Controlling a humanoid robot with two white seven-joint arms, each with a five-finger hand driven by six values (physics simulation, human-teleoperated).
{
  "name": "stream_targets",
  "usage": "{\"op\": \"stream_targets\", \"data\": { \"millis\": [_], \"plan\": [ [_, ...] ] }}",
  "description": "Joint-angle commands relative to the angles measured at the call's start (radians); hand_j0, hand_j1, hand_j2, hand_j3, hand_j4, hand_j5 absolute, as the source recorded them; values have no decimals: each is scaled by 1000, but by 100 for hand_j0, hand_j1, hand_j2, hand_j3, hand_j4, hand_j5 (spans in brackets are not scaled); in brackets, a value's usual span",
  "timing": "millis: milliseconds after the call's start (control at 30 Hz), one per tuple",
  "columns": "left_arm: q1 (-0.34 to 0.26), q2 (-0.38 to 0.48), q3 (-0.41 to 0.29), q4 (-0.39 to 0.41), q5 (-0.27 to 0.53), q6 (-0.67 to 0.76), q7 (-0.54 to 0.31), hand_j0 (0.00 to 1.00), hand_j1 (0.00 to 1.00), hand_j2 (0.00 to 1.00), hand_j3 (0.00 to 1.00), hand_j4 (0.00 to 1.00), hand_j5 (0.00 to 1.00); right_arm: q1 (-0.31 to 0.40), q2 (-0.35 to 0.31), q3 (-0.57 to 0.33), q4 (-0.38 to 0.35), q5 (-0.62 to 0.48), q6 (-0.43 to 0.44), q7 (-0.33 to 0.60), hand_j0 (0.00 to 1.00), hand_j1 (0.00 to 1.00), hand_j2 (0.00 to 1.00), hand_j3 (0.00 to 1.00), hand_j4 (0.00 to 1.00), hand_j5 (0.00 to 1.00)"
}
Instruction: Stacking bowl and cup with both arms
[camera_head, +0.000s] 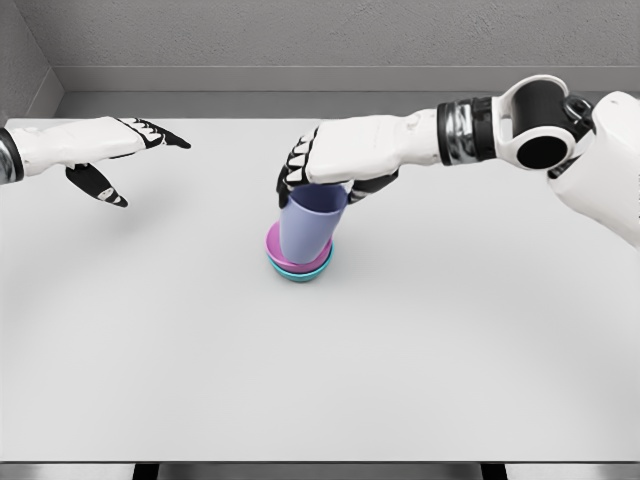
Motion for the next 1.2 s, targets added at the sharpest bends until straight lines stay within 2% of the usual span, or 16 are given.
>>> {"op": "stream_targets", "data": {
  "millis": [0,1167],
  "plan": [
    [0,1,1,0,6,3,0,100,100,100,100,100,100,0,2,8,9,-3,3,0,71,71,71,71,71,71],
    [0,1,1,0,6,3,0,100,100,100,100,100,100,-17,35,14,85,-3,3,0,71,71,71,71,71,71]
  ]
}}
